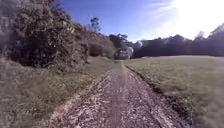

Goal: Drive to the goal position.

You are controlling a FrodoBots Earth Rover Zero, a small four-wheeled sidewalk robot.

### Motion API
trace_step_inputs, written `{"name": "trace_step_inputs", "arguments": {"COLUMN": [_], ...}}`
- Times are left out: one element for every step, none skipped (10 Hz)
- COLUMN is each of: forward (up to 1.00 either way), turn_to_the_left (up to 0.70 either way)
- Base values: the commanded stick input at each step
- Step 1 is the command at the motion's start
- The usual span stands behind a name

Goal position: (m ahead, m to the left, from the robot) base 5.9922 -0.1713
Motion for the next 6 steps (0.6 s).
{"name": "trace_step_inputs", "arguments": {"forward": [0.70,0.70,0.70,0.70,0.70,0.70], "turn_to_the_left": [-0.01,-0.11,-0.20,-0.30,-0.18,-0.06]}}
